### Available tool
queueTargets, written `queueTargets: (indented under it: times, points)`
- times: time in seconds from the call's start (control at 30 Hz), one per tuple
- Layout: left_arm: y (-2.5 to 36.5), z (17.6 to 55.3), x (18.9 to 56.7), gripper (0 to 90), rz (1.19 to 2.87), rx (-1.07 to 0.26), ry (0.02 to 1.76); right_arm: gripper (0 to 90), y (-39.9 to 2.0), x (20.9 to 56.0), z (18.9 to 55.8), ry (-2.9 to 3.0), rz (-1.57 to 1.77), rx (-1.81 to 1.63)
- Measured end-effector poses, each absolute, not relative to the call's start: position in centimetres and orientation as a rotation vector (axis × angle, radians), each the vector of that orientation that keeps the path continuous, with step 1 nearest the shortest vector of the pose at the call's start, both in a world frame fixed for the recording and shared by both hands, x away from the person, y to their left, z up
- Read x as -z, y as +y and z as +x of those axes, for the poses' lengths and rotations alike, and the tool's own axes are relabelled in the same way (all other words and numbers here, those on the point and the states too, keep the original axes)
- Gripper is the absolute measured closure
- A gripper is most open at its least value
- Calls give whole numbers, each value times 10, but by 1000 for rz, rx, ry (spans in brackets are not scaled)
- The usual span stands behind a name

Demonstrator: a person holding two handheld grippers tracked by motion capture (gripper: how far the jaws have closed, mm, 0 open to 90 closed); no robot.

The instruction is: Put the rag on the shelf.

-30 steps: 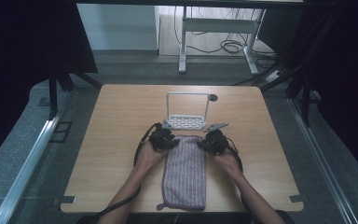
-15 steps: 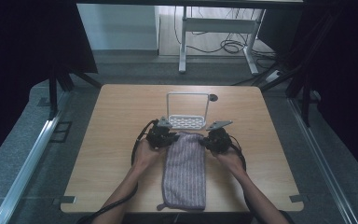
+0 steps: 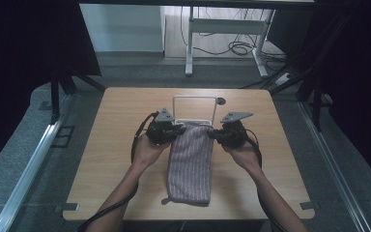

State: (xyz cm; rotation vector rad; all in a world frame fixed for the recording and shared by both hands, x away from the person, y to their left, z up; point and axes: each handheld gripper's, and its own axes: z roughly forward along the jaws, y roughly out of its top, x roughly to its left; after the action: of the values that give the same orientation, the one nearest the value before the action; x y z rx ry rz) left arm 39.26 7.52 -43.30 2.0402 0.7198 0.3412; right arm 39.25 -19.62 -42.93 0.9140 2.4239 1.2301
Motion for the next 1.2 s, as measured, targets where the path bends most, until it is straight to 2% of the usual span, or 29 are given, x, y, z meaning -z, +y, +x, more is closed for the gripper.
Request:
queueTargets:
  times: [0.5,1.2]
  points:
    - [75,398,356,799,2023,-539,620,834,-196,359,400,2302,828,-1301]
    - [72,431,288,797,1958,-711,631,832,-187,280,439,2115,772,-1283]
